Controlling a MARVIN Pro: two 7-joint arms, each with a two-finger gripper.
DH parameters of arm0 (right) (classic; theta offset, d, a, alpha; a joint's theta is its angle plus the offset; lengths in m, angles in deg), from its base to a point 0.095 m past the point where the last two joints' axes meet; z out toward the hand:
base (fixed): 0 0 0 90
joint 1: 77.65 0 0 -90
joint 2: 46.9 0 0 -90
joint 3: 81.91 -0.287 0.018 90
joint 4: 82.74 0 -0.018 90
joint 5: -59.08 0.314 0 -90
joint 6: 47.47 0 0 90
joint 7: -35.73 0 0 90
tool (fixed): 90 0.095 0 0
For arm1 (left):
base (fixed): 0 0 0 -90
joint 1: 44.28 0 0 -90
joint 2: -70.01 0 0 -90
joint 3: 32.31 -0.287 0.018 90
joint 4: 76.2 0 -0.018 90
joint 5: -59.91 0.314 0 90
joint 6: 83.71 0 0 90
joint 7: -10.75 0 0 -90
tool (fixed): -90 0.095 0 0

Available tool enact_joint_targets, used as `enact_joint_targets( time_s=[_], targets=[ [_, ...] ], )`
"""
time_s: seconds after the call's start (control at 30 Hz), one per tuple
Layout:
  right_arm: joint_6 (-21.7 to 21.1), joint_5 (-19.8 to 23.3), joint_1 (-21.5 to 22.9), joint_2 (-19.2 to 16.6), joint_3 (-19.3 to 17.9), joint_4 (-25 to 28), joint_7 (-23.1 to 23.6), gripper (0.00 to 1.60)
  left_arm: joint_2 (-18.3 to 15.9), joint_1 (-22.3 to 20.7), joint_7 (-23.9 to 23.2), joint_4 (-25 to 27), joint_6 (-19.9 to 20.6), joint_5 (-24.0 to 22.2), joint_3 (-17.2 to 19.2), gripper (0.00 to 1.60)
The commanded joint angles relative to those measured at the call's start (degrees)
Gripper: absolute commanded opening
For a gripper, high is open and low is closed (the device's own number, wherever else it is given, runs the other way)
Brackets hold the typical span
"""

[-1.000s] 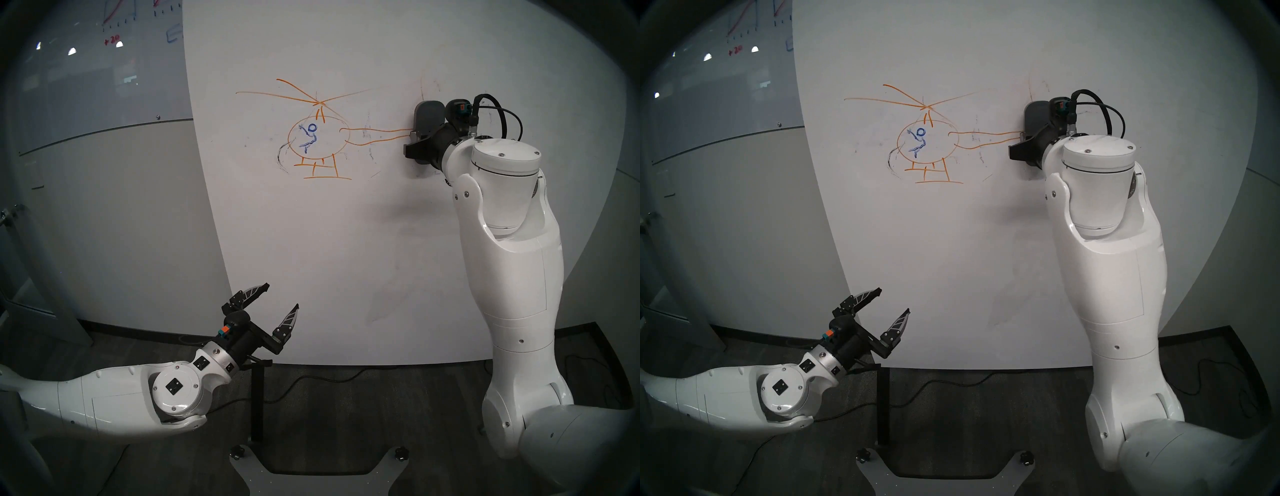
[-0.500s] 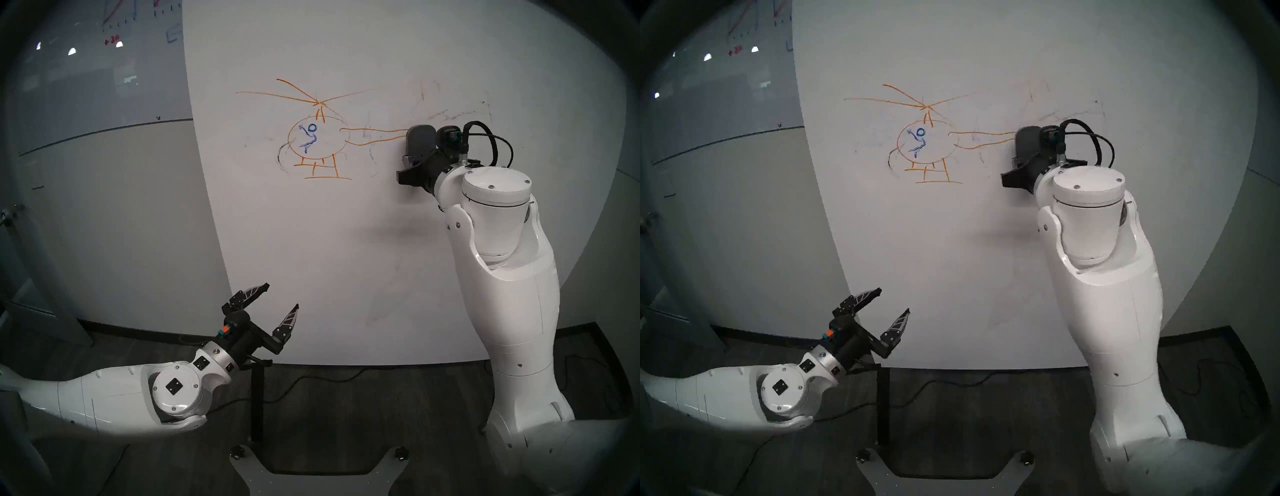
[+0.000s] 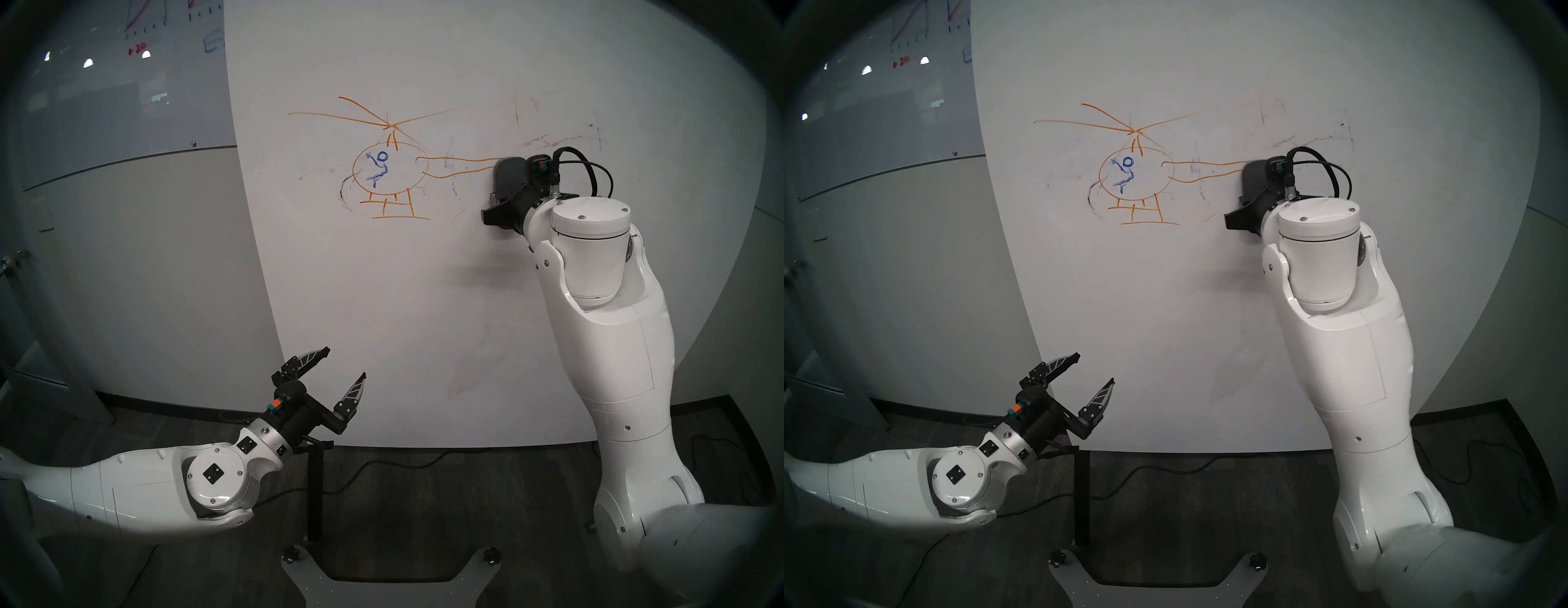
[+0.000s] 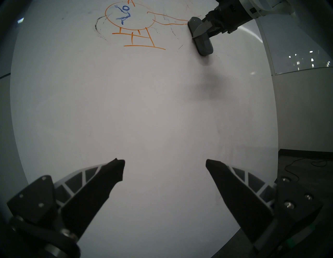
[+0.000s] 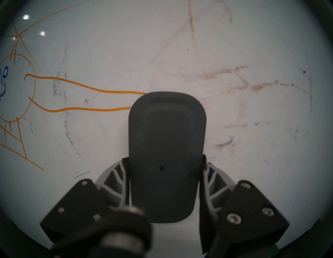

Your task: Erase all marks on the whiteboard with the eraser

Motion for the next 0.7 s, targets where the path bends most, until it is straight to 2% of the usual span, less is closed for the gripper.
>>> enact_joint_targets(
  time_s=[0.0,0.67],
  targets=[
    [0.68,-0.24,4.11,1.09,0.68,-0.22,0.11,0.0,-0.01,-0.46,0.01,0.44,-0.3,-0.01,0.45,1.6],
    [0.05,-1.24,6.62,2.1,0.08,0.49,0.56,0.0,0.0,-0.48,0.02,0.43,-0.29,0.0,0.42,1.6]
  ],
)
